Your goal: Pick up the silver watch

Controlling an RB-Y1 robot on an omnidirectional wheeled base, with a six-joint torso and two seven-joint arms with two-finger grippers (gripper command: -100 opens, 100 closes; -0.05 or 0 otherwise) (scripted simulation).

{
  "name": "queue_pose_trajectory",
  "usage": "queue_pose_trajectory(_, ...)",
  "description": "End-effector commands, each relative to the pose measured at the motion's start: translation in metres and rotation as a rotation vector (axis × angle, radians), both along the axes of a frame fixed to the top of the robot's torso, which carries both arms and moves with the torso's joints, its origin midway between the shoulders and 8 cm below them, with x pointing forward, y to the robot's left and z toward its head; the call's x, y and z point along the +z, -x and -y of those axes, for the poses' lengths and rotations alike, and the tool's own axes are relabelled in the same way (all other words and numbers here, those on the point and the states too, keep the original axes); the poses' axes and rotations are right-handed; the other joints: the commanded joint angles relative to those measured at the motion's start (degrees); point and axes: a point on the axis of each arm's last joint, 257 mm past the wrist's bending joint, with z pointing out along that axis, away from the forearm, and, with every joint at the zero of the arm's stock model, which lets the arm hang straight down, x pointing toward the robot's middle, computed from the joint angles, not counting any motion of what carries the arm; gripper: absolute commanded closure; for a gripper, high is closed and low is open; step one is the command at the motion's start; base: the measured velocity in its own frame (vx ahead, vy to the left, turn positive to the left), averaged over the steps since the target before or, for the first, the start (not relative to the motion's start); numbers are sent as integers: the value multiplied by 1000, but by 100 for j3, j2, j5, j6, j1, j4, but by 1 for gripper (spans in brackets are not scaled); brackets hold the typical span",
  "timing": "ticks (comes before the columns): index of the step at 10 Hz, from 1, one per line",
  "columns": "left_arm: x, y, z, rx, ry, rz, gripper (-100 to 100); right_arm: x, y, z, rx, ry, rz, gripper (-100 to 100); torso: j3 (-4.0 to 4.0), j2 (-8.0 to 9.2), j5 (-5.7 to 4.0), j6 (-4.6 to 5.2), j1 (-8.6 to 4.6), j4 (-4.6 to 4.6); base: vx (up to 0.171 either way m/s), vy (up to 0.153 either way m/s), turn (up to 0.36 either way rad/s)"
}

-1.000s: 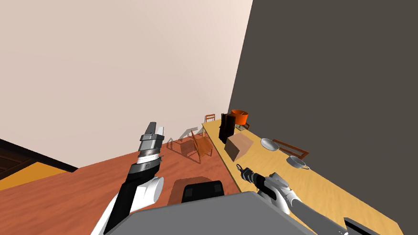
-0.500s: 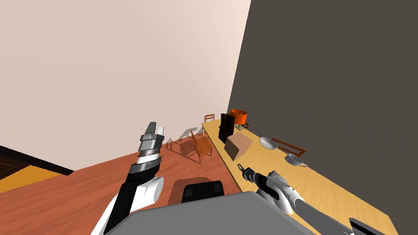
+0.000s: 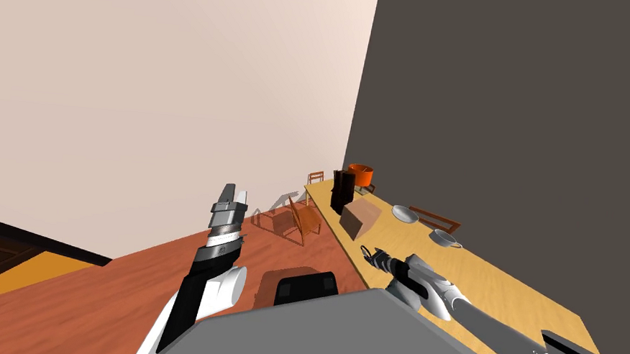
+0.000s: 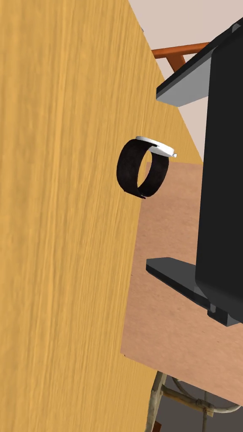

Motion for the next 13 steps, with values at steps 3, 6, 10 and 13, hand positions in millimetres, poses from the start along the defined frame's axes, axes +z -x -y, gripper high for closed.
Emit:
queue_pose_trajectory(3,0,0,0,0,0,0,0,17,-12,39,-13,93,17,-100,-2,-5,1,-1,-6,0,-20,123,-5)
queue_pose_trajectory(6,0,0,0,0,0,0,0,21,4,81,-24,202,-14,-100,-11,-20,6,-1,21,-4,26,173,0)
queue_pose_trajectory(10,0,0,0,0,0,0,0,14,51,119,53,346,-124,-100,-35,-61,4,-4,10,-13,117,141,24)
queue_pose_trajectory(13,0,0,0,0,0,0,0,6,77,130,79,383,-183,-100,-27,-46,-6,-2,-32,-10,84,38,37)
